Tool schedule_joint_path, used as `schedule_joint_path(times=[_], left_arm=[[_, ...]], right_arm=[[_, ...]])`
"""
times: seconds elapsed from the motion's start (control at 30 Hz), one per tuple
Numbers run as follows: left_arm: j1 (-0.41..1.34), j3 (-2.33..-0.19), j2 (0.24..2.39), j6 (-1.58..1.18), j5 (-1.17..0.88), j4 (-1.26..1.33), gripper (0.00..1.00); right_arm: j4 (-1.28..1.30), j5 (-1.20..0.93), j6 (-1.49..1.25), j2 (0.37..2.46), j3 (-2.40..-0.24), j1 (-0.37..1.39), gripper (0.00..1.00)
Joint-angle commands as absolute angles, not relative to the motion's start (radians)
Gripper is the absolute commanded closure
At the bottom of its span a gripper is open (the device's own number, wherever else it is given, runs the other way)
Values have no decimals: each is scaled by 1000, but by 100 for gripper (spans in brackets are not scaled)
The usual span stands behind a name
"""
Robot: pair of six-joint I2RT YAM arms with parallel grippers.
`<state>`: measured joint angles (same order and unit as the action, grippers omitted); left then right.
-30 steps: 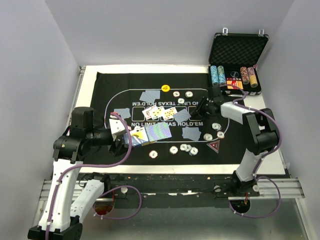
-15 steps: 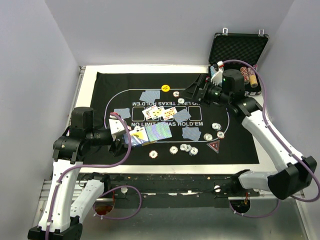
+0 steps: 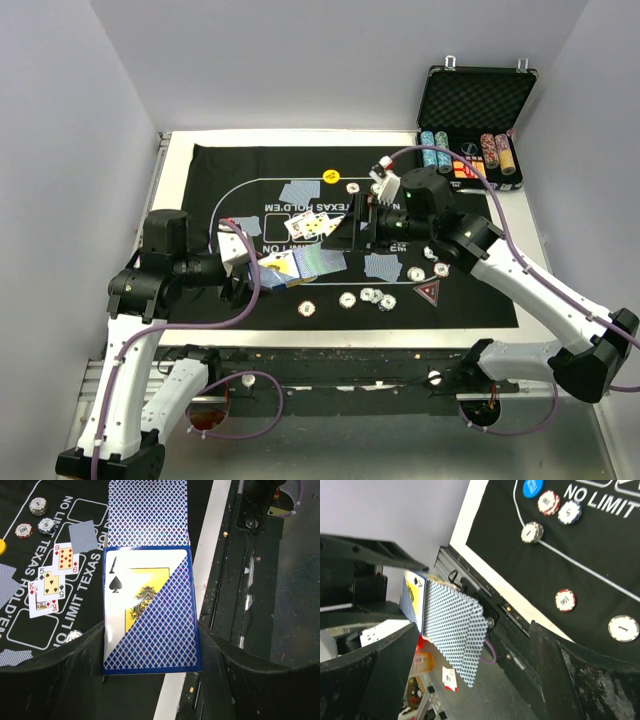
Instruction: Distribute texas hold em gaming equipment
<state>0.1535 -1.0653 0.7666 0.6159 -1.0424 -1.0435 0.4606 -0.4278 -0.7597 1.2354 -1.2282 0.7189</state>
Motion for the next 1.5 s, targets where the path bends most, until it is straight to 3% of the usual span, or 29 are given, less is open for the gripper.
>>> schedule_joint_path(times=[0.0,0.2,0.5,0.73,1.47], left_arm=[[152,-1069,772,598,-1098,-1006,80],[152,-1071,770,600,-1094,-1006,80],[152,-1071,767,604,-1089,-1011,80],[152,-1075,769,601,-1094,-1011,80],[152,-1072,762,606,-1089,-1014,81]], right_arm=[[486,-364,-790,1192,-1195,770,0],[495,-290,-805,1230,-1192,857,9],[566,-180,-793,1235,-1245,871,42],[627,-115,-779,1230,-1270,873,57],[735,-68,-739,1201,-1393,871,60]])
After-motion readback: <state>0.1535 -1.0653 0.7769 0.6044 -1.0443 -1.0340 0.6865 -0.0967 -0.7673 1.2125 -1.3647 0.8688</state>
